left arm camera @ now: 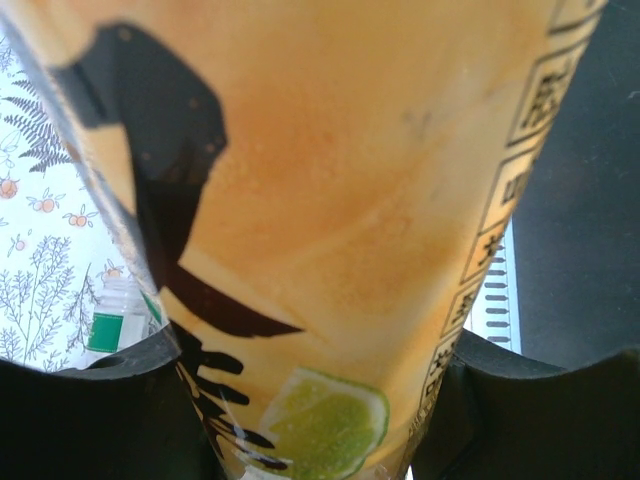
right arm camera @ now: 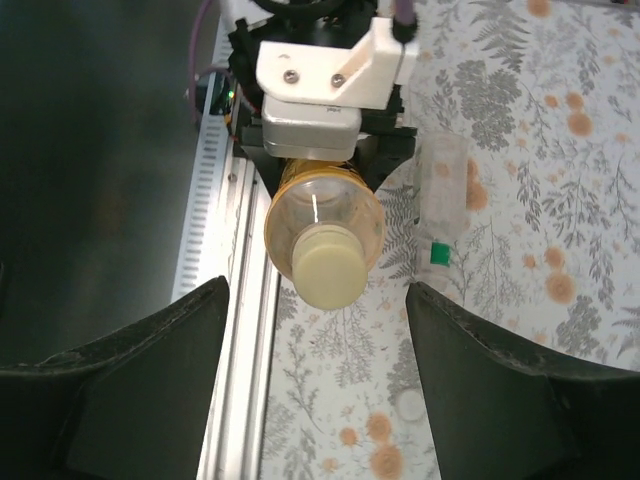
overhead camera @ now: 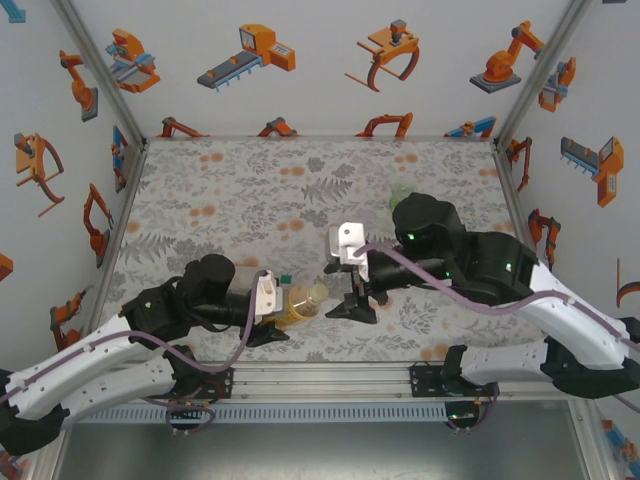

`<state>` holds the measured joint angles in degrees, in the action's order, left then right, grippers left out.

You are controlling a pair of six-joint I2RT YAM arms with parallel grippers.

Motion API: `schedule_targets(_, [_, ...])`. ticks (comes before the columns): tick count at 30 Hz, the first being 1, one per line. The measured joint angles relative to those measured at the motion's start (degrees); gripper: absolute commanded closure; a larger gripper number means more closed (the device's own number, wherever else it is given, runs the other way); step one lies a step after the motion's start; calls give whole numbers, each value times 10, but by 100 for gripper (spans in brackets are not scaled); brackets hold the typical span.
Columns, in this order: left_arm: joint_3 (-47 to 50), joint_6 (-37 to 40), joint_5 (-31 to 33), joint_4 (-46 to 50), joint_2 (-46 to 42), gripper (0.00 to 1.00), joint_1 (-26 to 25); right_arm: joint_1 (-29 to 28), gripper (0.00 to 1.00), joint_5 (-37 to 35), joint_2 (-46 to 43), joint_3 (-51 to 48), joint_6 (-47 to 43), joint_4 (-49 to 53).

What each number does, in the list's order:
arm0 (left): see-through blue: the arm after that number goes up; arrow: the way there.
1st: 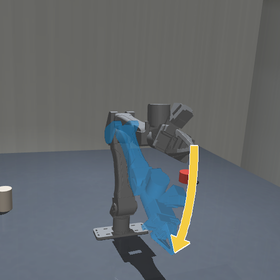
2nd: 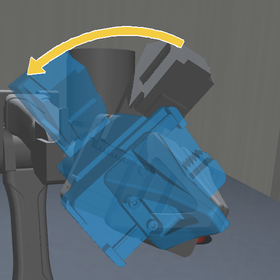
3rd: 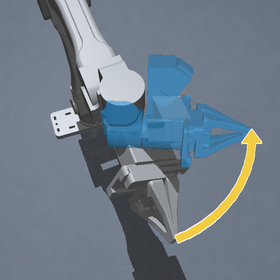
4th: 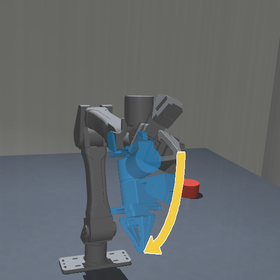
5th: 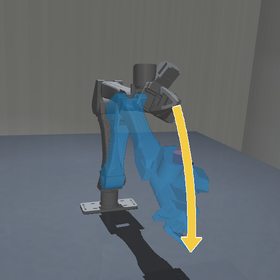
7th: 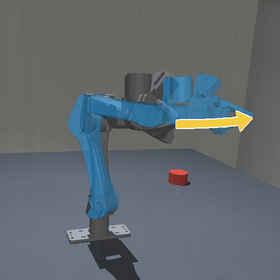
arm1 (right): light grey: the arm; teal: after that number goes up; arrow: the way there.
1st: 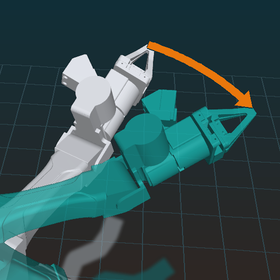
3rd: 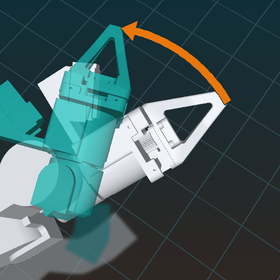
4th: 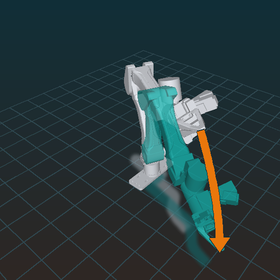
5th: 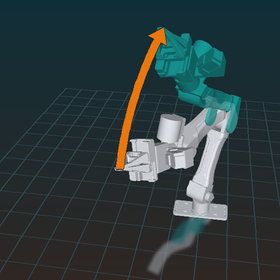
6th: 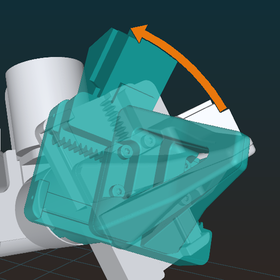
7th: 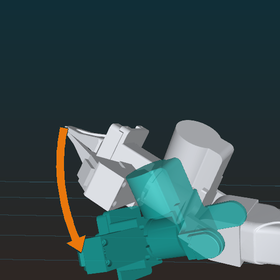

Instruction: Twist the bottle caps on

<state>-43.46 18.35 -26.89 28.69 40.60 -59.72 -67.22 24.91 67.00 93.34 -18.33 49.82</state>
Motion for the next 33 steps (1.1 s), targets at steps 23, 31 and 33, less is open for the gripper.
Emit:
schedule_targets(23, [-8,0,-23,1,-2,100,-3,0,94,47,45,39,-75,39])
schedule_targets(31, [-8,0,31,26,-2,100,-2,0,100,-38,13,-35,146,-32])
schedule_targets(33, [-8,0,53,35,-2,100,-2,0,100,-78,5,-59,242,-52])
